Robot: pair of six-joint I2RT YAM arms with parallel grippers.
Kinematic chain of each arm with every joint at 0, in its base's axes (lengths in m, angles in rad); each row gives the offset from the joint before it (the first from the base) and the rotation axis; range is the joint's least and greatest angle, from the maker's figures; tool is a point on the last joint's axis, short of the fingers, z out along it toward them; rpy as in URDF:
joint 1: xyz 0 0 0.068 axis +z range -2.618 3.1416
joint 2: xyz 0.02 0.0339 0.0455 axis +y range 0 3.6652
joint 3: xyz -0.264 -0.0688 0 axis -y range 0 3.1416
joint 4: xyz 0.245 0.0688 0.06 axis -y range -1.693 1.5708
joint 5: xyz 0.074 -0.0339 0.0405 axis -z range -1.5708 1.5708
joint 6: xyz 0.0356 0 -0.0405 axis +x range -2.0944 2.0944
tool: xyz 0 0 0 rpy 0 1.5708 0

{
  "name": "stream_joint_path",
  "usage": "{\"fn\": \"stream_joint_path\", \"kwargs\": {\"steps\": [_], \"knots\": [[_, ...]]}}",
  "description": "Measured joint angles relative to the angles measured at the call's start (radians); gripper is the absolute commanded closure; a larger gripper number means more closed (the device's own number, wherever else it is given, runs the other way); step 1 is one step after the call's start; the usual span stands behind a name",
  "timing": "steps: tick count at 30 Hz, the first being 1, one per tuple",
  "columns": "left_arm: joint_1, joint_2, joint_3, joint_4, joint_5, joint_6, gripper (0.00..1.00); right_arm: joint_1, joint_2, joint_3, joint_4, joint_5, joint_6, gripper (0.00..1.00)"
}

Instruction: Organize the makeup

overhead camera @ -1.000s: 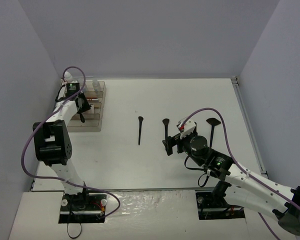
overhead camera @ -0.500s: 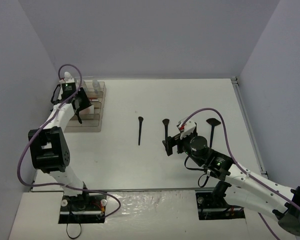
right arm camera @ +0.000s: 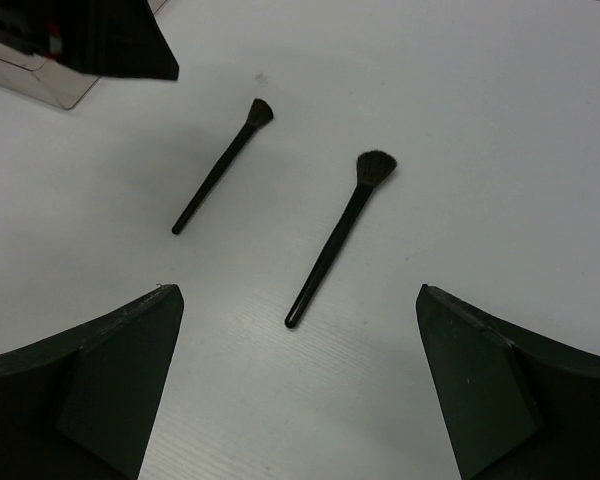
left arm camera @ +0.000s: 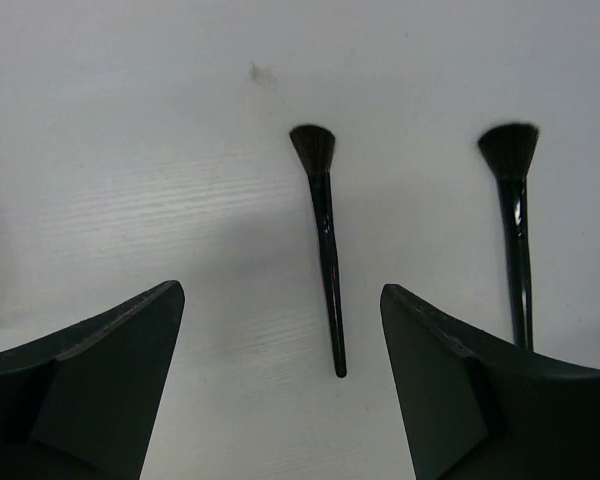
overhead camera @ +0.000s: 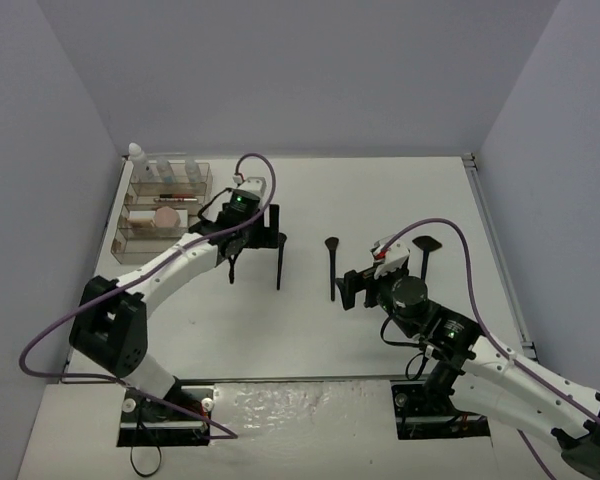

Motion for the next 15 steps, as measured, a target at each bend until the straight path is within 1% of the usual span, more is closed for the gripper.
{"fn": "stream_joint_path", "kwargs": {"steps": [3,5,12,15], "knots": [[-0.053,0.079,-0.007,-0.012,-0.018,-0.021,0.28,0.0,-0.03,0.0,-0.02,0.01,0.014,0.0],[-0.07,0.138,-0.007,-0.014,-0.022,-0.041,0.29,0.0,-0.047,0.0,-0.029,0.013,0.022,0.0],[-0.118,0.289,0.019,-0.019,-0.052,-0.076,0.39,0.0,-0.066,0.0,-0.049,0.02,0.032,0.0],[-0.129,0.349,0.062,-0.023,-0.069,-0.085,0.48,0.0,-0.067,0.0,-0.054,0.02,0.034,0.0]]}}
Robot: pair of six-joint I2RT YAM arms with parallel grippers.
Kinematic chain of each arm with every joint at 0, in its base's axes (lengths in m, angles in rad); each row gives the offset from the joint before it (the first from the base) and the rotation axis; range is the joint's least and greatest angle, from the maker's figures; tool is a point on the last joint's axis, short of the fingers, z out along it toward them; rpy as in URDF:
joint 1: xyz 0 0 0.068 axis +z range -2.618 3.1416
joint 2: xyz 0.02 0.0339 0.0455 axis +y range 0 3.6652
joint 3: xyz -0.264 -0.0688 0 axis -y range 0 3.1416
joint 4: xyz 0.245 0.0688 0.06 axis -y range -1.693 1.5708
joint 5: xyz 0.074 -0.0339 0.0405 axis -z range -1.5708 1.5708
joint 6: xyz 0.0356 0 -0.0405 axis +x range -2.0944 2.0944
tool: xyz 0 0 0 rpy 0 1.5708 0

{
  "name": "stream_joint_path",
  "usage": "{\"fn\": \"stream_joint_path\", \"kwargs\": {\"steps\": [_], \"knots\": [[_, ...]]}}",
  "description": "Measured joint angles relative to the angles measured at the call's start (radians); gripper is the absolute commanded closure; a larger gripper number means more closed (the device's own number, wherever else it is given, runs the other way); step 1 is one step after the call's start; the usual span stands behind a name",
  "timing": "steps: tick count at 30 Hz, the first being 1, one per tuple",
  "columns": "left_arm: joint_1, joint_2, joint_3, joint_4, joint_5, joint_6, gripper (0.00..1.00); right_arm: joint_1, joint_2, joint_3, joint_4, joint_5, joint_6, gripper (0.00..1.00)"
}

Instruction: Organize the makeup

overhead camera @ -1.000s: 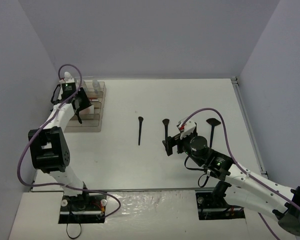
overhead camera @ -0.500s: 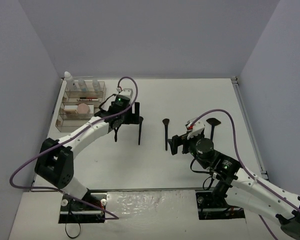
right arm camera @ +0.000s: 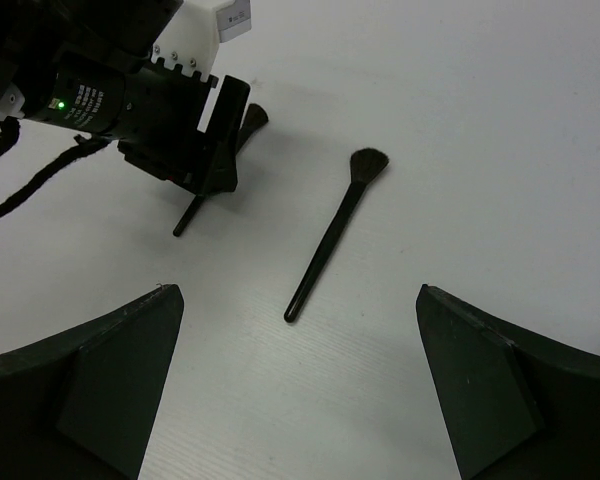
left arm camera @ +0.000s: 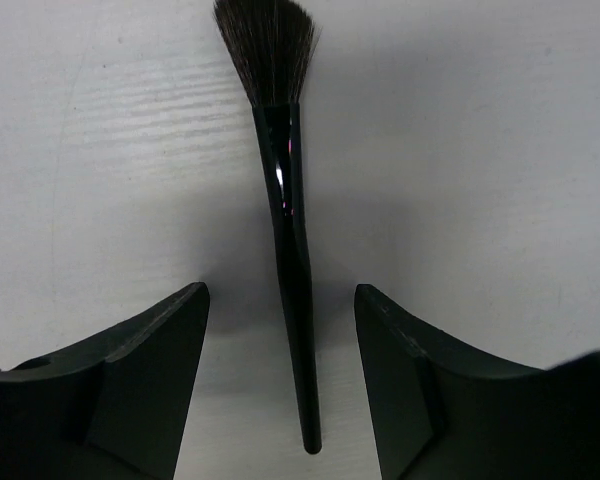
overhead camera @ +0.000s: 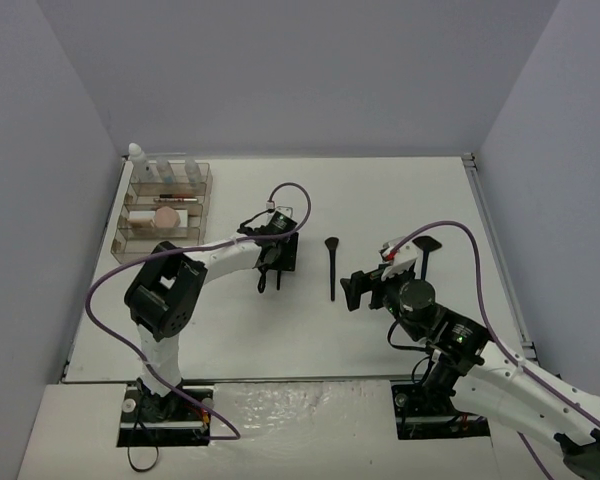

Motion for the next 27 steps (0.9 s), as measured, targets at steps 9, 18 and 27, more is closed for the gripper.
{"fn": "stream_joint_path", "kwargs": {"steps": [9,18,27], "knots": [[-0.007,0.046,0.047,0.014,-0.076,-0.065,1.0,0.0,-0.022,-0.001,-0.007,0.004,0.002,0.0],[-0.018,-0.022,-0.006,-0.045,-0.127,-0.142,1.0,0.0,-0.026,-0.002,-0.006,0.008,0.005,0.0],[0.099,-0.485,-0.086,-0.207,-0.28,-0.337,1.0,0.0,-0.054,-0.027,-0.004,0.007,0.005,0.0]]}}
